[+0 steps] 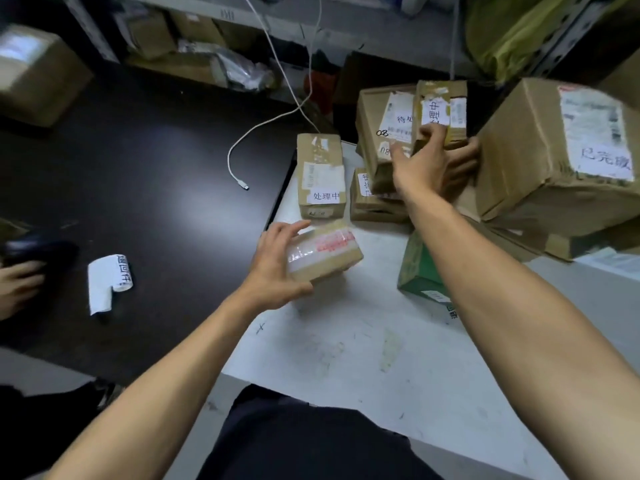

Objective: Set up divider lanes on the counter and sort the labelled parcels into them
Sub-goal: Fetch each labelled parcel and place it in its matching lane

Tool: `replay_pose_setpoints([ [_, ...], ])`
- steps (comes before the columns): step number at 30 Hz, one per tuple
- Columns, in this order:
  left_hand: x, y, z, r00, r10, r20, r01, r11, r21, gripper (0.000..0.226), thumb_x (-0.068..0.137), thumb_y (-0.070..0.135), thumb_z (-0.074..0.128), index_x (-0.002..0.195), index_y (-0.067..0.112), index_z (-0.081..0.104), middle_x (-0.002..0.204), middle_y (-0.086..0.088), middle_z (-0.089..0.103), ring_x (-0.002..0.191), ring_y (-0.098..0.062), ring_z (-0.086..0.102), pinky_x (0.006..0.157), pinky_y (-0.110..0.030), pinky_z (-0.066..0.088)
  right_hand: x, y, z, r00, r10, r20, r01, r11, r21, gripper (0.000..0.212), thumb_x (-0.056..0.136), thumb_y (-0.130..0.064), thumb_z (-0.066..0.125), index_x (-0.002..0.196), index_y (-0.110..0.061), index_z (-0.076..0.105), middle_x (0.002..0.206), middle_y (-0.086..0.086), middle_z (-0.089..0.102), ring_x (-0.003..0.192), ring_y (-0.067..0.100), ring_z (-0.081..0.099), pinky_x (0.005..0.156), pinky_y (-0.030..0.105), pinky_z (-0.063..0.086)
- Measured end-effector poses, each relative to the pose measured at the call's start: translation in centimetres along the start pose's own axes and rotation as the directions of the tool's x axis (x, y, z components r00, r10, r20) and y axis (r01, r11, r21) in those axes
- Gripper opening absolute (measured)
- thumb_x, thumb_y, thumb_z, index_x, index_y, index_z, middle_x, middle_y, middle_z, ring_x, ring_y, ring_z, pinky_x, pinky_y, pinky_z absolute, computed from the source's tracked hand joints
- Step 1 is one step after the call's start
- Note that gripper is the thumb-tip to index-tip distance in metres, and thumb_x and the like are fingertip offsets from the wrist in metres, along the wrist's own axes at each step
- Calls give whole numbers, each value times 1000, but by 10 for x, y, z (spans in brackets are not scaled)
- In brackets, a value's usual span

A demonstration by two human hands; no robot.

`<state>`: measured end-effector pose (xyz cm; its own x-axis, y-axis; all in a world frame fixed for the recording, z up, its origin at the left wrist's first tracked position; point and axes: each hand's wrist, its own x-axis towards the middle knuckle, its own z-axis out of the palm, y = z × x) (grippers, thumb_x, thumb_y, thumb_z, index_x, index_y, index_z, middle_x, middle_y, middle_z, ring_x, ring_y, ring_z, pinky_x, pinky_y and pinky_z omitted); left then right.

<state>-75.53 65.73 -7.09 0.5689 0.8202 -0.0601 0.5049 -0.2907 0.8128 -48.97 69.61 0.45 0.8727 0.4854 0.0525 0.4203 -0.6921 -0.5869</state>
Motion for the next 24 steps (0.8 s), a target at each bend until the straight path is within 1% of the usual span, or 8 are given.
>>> replay_pose_setpoints([
  [4,1,-4,-2,938,312,149,-344,800,491,94,59,25,84,144,23,42,131,-5,44,118,-27,41,100,-39,42,-2,0,-3,996,-77,-44,75,996,-47,29,90,-40,65,118,-37,58,152,11,30,134,35,34,116,45,27],
  [6,-4,-17,-1,907,352,230,-419,713,562,96,60,30,87,144,24,41,133,-7,45,117,-29,43,97,-41,41,-5,7,-5,981,-154,-119,148,987,-58,22,90,-38,61,112,-36,60,135,6,43,123,31,41,107,42,35],
  [8,-14,-29,-1,895,340,288,-445,722,530,97,62,42,88,146,23,41,133,-5,46,117,-27,44,97,-40,42,-13,17,-2,965,-225,-136,215,973,-80,22,90,-36,60,113,-35,59,125,5,46,116,31,43,100,40,37],
  [14,-38,-43,8,923,324,210,-385,813,438,76,71,62,78,130,19,58,121,-2,52,108,-25,49,89,-48,47,-21,23,3,976,-193,-105,193,981,-7,45,83,-55,62,123,-35,58,142,10,38,129,33,40,112,40,30],
  [18,-42,-43,15,988,-25,153,-54,870,490,121,55,72,75,156,23,29,150,-8,30,139,-31,28,111,-48,32,-12,18,0,987,-114,112,105,991,84,58,90,-53,63,146,-46,46,166,15,8,150,39,14,124,44,18],
  [20,-36,-40,12,969,-150,197,56,907,417,123,55,61,84,155,23,25,147,-3,35,136,-27,36,108,-44,40,-12,17,-1,976,-79,204,41,982,186,59,93,-45,65,148,-43,46,168,14,0,153,35,10,121,35,21],
  [21,-34,-36,10,970,-122,210,31,920,390,116,56,50,88,152,22,29,144,-1,38,133,-25,39,103,-43,46,-14,18,-1,971,-85,222,39,978,204,59,93,-42,66,149,-41,45,168,12,0,153,32,13,117,29,23],
  [24,-30,-29,7,948,269,170,-317,833,453,91,57,15,86,137,14,43,141,-8,41,135,-31,39,99,-47,51,-19,22,1,968,-127,218,80,974,214,59,92,-42,67,146,-38,43,167,9,2,151,31,18,109,26,26],
])
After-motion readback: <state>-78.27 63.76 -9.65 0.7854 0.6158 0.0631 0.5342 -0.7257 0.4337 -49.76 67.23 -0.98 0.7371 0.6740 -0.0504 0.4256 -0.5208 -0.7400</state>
